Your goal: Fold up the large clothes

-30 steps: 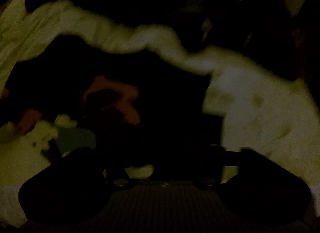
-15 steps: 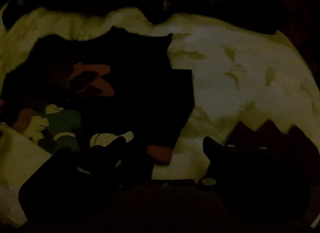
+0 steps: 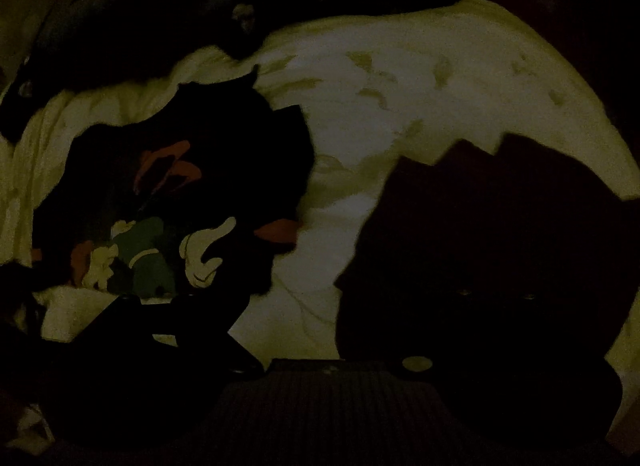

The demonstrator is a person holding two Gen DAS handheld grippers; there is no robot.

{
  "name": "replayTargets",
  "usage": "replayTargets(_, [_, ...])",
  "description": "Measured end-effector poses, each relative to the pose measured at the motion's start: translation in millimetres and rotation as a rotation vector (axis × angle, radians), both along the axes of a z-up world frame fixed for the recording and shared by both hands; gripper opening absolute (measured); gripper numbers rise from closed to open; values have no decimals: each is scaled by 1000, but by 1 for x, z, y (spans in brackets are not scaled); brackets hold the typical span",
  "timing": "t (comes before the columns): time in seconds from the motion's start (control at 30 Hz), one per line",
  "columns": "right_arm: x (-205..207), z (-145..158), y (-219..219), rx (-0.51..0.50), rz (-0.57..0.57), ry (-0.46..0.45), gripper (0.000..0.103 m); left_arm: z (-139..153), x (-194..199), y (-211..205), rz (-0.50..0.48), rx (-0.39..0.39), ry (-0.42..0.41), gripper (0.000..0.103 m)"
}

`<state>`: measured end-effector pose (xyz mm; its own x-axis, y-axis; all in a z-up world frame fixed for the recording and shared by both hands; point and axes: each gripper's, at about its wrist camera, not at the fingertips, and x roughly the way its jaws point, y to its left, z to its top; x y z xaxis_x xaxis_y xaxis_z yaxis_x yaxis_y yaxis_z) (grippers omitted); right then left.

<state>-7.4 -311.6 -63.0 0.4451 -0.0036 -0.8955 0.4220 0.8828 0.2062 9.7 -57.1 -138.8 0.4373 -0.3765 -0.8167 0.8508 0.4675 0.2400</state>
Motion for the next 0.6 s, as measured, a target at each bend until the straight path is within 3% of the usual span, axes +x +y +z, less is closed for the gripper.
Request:
replayTargets(0.13, [-12,0,-9,31,-58,3,89,-18,-13,-48,-145,43,-60,103])
replayTargets(0.27, [-22,1,-18,43,-99,7,89,-44,-20,-89,-240,142,-108,103])
replayTargets(0.37, [-29,0,-25,58,-132,11,89,-51,-13,-108,-208,165,-128,103])
replayTargets(0.6, [-29,-10,-37,90,-159,28,89,-42,25,-119,-91,114,28,86])
